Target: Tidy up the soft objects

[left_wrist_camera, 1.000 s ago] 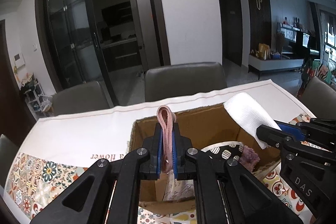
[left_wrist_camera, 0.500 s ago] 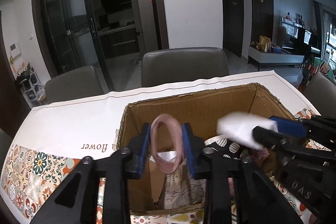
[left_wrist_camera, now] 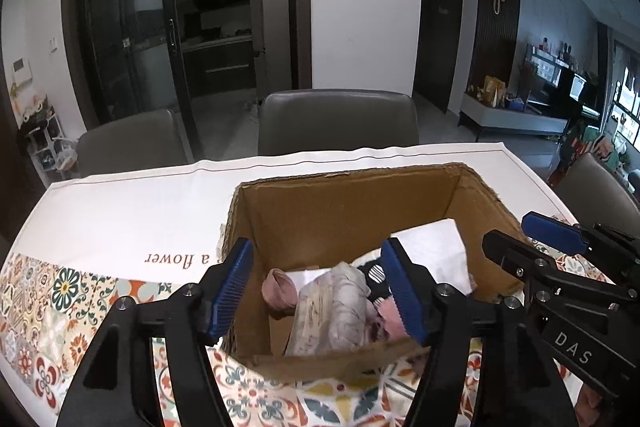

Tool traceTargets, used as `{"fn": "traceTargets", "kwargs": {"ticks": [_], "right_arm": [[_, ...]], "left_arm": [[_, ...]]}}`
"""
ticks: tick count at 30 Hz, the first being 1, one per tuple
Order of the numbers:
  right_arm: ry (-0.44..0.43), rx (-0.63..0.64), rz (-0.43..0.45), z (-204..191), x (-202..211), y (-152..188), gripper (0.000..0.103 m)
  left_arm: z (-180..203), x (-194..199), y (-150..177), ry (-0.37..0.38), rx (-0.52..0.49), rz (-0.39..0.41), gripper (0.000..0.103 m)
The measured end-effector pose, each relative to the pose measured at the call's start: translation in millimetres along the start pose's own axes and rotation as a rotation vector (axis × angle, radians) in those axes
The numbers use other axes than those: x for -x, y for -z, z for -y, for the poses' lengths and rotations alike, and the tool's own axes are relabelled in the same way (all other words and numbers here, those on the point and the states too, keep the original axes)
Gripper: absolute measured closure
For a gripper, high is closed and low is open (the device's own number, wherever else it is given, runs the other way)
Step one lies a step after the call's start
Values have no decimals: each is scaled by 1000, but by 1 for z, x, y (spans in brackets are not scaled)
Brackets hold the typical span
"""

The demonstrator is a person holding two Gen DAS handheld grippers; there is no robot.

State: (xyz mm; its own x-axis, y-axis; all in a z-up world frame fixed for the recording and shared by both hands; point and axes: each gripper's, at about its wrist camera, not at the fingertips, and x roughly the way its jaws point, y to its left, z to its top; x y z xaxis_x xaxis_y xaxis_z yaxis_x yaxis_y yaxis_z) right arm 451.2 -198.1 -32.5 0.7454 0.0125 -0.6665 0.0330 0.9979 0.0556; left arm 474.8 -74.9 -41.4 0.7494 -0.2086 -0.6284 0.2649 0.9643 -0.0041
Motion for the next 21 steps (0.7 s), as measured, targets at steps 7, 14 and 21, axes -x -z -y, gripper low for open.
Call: {"fn": "traceTargets", "kwargs": {"ticks": [7, 14, 21], "right_arm": [[-8, -31, 31, -1, 35, 4, 57], [-2, -55, 81, -3, 82, 13, 57], [22, -78, 136, -13, 124, 26, 50]], "left_arm": [[1, 42, 2, -22, 34, 29, 36], [3, 94, 11, -44, 33, 93, 34], [3, 141, 24, -59, 11, 154, 30]]}}
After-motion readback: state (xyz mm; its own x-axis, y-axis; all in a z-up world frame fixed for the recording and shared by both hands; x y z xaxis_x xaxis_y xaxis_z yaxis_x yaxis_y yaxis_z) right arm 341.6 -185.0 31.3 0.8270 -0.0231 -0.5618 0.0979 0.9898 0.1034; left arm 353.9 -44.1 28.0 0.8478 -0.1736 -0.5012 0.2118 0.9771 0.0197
